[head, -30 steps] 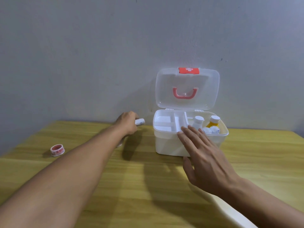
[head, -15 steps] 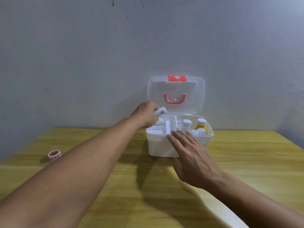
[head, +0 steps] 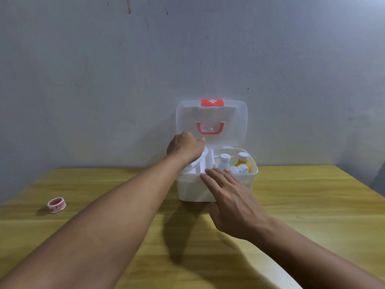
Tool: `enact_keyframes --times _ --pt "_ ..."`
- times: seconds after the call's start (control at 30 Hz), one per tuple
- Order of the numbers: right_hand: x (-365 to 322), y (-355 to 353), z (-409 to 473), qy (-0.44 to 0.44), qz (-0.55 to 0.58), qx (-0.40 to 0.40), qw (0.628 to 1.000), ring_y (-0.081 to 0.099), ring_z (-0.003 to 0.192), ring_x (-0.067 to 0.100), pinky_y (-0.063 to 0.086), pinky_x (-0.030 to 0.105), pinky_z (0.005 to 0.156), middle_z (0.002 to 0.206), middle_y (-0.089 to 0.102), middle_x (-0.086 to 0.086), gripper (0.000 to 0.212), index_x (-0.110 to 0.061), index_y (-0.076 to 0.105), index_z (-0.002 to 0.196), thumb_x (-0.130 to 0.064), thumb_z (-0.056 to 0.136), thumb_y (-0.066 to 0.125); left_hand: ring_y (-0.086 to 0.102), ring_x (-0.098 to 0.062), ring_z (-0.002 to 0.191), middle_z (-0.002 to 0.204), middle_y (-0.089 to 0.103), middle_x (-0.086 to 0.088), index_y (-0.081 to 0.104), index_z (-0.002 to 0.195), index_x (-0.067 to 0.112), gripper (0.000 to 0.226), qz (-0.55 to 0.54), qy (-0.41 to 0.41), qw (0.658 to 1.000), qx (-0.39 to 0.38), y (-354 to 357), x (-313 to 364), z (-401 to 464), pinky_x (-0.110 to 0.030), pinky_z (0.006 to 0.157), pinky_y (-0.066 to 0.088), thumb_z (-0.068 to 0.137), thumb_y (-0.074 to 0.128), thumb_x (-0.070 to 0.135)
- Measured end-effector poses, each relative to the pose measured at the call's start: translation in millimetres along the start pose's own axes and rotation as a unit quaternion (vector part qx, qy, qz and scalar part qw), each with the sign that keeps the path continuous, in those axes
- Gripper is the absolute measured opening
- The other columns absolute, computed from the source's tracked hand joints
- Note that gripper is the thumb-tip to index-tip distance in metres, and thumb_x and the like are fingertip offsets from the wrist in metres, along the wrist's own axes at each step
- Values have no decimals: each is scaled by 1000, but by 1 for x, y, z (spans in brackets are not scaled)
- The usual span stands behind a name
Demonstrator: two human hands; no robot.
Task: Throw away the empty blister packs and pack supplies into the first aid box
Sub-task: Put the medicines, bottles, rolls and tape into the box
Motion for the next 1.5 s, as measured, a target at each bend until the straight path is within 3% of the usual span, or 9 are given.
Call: enact_keyframes --times 0.07,0.2,0.4,0.6,0.8,0.97,1.07,1.23,1.5 --pt "1 0 -1 -3 1 5 1000 45 129 32 31 40 112 137 52 14 68 -5 47 132 -11 65 57 59 -36 107 110 70 -14 68 83 16 24 22 31 999 0 1 -4 -5 -37 86 46 85 45 21" --pt "1 1 0 -5 4 5 1000 43 131 30 30 39 114 139 50 13 69 -5 46 134 -11 66 57 57 -28 120 124 67 -5 68 116 19 44 2 45 998 -35 -2 -15 -10 -39 105 44 79 48 5" --pt "2 1 -2 0 11 7 1000 41 133 31 27 38 114 140 49 14 68 -6 47 133 -9 66 57 51 -20 67 69 62 -1 70 71 4 26 -38 56 996 -55 -11 -20 -14 -36 70 54 66 49 18" --pt "14 -6 -10 28 -51 34 998 50 124 34 38 48 107 127 59 16 54 -1 57 121 -11 68 59 62 -12 75 71 64 10 74 78 16 13 -36 65 992 -101 -21 -24 -18 -23 68 47 67 69 10" --pt "26 -2 -19 58 -65 39 995 48 126 36 40 46 106 133 55 20 56 1 57 121 -8 66 60 62 -16 72 72 66 1 74 80 5 12 -109 17 990 -85 -16 -14 -16 -28 68 53 69 70 10" --pt "32 -1 -24 80 -63 47 994 45 130 37 38 48 108 137 52 21 64 2 53 128 -9 65 62 69 -19 67 78 73 -11 70 81 2 25 -182 -5 981 -74 -2 -7 -15 -30 70 57 80 71 27" --pt "35 0 -26 84 -75 32 993 42 133 35 37 49 109 140 49 21 69 2 48 134 -12 67 60 67 -20 84 95 72 -7 71 89 10 14 -144 23 989 -26 -2 -9 -15 -25 73 49 86 62 20" --pt "31 -2 -25 92 -89 17 992 41 134 37 36 51 108 140 49 21 70 2 49 133 -15 67 58 58 -24 119 125 66 -5 69 112 16 31 -29 61 998 -12 -7 -23 -19 -32 99 44 86 53 14" --pt "-17 1 14 -8 -51 -1 999 33 138 38 31 52 111 146 40 23 73 2 39 139 -15 70 53 60 -29 114 119 69 -6 72 105 17 29 -31 13 999 27 -38 -68 -35 -33 96 48 86 50 12"
Point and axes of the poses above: each hand's wrist, its own z-axis towards the middle knuckle, its own y-axis out of the palm, x = y × z, the point moved 1 cm from there along z, towards the middle knuckle
